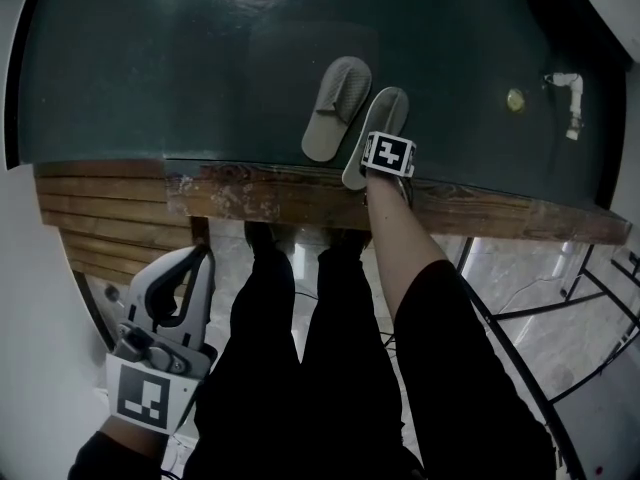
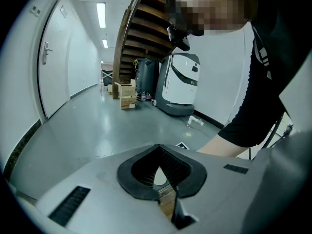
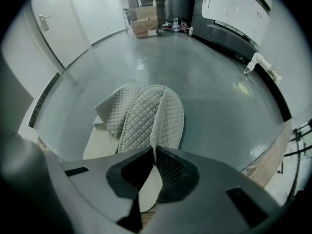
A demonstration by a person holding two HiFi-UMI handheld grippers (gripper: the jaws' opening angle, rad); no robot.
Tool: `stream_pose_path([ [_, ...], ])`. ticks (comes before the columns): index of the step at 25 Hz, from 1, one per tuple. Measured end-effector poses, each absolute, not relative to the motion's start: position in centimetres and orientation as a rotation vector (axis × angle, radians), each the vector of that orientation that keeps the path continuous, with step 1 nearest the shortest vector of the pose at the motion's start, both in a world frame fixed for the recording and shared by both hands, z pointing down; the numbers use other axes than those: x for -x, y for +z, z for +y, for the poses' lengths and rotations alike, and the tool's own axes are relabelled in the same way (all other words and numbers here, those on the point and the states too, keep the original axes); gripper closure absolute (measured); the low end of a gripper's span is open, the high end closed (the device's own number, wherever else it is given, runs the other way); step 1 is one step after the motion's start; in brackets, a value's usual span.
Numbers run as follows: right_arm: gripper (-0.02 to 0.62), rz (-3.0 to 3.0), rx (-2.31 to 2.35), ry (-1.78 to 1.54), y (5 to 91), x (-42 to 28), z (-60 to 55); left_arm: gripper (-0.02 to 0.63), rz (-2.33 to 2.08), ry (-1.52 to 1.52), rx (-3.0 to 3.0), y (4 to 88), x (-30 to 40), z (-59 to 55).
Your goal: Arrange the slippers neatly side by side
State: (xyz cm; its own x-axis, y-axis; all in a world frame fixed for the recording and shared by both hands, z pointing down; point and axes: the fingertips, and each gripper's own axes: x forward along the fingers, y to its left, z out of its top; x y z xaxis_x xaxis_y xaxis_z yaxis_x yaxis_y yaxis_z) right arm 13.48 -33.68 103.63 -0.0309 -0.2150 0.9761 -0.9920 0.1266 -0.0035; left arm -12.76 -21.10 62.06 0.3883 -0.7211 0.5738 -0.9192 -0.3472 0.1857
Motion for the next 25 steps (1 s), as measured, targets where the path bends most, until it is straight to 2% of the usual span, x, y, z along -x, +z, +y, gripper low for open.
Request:
stream_pose_path([
  [21, 0.571, -1.42, -1.253, 0.978, 106.4, -12.6, -37.9, 0.606, -1.445, 0.558, -2.137, 63.1, 13.4, -21.9],
  [25, 0.518, -1.45, -1.249, 1.017, 104.7, -11.9, -37.4, 0.606, -1.484, 0.549, -2.144, 61.5, 13.6, -21.8],
])
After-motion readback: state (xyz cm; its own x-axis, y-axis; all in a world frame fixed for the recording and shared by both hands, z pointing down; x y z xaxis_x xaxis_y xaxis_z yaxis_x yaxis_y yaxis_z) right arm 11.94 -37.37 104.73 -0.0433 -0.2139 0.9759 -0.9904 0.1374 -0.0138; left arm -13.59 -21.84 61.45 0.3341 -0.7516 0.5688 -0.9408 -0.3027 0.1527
